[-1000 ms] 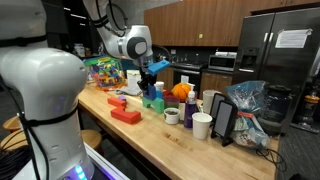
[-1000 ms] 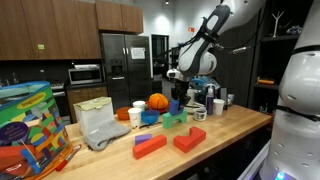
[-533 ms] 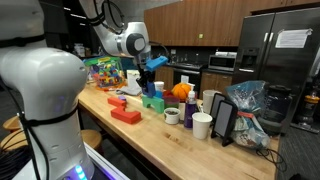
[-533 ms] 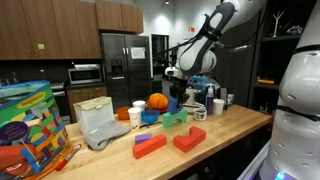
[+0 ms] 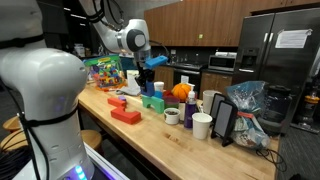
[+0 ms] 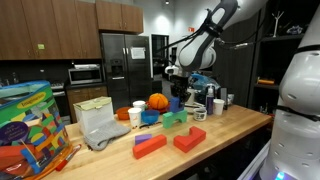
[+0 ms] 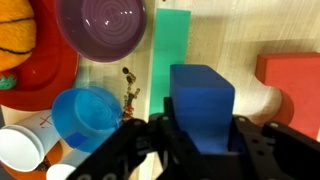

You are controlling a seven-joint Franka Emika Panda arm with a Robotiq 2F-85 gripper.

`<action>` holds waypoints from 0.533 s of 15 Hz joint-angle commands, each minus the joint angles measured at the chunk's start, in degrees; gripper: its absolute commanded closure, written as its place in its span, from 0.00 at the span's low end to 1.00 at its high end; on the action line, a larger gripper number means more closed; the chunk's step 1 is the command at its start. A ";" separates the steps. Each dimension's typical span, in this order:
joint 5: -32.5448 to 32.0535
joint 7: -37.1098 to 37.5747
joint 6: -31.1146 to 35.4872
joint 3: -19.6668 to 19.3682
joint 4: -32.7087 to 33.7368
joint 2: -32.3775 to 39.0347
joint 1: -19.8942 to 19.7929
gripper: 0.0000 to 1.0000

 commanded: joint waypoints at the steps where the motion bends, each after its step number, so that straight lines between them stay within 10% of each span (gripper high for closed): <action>1: -0.36 0.46 -2.85 -0.25 1.69 -0.72 -0.23 0.84; 8: 1.30 -1.10 -3.96 -1.13 4.34 1.02 -0.06 0.84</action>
